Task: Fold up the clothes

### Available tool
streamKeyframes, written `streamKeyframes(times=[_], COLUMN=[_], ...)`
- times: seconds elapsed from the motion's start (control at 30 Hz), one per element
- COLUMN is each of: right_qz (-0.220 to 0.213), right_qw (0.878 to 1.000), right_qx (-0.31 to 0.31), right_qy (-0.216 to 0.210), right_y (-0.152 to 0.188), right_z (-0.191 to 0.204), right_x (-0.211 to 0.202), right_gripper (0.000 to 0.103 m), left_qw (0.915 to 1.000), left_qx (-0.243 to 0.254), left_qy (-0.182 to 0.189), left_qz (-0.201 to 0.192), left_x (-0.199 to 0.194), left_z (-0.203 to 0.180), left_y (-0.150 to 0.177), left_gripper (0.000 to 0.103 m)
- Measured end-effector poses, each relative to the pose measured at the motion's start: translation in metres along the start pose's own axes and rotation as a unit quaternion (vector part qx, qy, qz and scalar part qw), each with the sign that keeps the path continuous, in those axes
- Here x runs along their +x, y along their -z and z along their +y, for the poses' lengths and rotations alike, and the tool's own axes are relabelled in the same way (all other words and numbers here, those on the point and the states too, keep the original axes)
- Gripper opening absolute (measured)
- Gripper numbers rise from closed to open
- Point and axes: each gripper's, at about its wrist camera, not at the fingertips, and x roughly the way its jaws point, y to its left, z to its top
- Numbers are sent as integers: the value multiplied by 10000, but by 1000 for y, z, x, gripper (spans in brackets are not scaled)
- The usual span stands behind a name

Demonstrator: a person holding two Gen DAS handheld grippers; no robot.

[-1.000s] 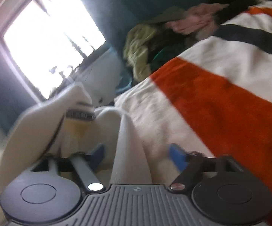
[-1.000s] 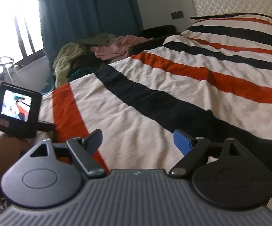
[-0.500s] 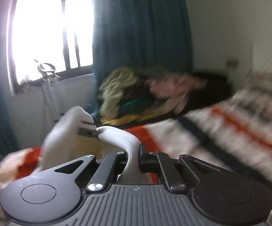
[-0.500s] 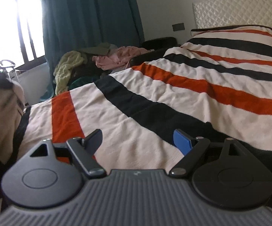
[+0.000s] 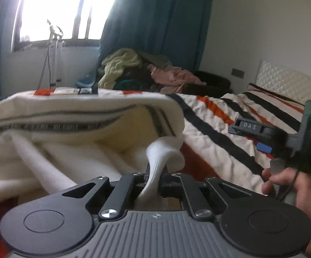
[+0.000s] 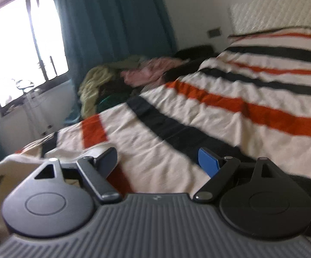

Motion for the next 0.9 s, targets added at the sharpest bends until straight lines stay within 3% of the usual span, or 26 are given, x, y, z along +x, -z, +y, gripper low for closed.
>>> streamKeyframes(times=[0.17,0.23,0.33,0.5,0.7,0.9], right_qz=[761,1175,1723,2121,2542,2547], right_qw=[9907,9792,9551,9339,9131,9014], right_qx=[-102,236,835,1418,1978,2253], right_qy=[-1119,-1636,-2261,-2503,-2500,-2682], right_y=[9,16,25,37,55,55], right_z=[17,19,19,18,13,17], right_x=[7,18,38,66,107,126], right_gripper=[84,76,76,74,52,51], left_qw=[9999,10000,9999,9995,9989,9984], left_qx=[110,31,44,111,234,355], left_qy=[-14,-22,-81,-124,-155,-140], left_qz=[1,57,143,253,372,417], left_x=[3,2,5,10,17,20], left_z=[-6,-3,-3,-5,-11,-17], left_y=[6,8,8,14,20,27], left_gripper=[5,5,5,6,6,6])
